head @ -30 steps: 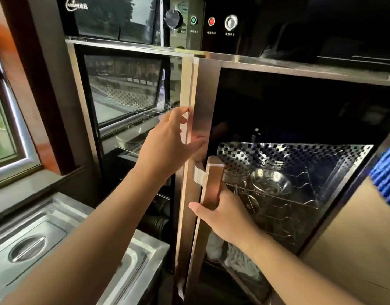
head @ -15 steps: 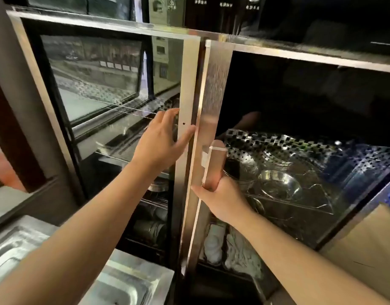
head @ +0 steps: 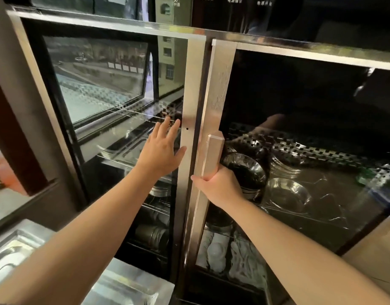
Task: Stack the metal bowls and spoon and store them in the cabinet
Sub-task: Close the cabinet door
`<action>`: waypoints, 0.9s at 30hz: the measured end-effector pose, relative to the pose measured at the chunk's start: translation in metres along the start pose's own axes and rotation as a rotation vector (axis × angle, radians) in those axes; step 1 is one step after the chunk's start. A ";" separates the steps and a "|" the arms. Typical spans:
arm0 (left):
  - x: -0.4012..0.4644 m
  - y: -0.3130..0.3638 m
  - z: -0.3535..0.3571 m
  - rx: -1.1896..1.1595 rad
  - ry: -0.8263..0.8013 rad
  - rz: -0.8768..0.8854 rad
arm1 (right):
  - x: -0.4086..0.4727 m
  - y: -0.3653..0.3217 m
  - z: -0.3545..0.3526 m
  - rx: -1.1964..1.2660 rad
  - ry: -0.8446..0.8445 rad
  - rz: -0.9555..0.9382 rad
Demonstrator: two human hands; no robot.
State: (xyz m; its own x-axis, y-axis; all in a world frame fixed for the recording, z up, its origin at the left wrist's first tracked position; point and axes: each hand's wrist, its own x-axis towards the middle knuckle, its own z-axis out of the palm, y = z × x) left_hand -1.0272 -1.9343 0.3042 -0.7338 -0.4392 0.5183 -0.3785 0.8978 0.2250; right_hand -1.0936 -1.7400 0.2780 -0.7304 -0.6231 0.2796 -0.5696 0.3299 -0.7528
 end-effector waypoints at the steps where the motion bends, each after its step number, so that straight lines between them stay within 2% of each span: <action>1: 0.000 -0.001 0.002 0.019 -0.008 -0.008 | 0.004 0.002 0.001 -0.014 0.006 -0.011; 22: -0.004 0.000 0.021 0.088 0.040 0.002 | 0.055 0.032 0.021 -0.141 0.178 -0.190; 27: -0.004 0.004 0.027 0.081 0.040 -0.024 | 0.051 0.028 0.017 -0.180 0.161 -0.148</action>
State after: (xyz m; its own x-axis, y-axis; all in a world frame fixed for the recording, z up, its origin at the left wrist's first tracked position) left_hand -1.0409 -1.9295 0.2807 -0.7014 -0.4578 0.5464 -0.4415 0.8808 0.1712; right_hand -1.1408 -1.7749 0.2608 -0.6763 -0.5579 0.4809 -0.7221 0.3731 -0.5826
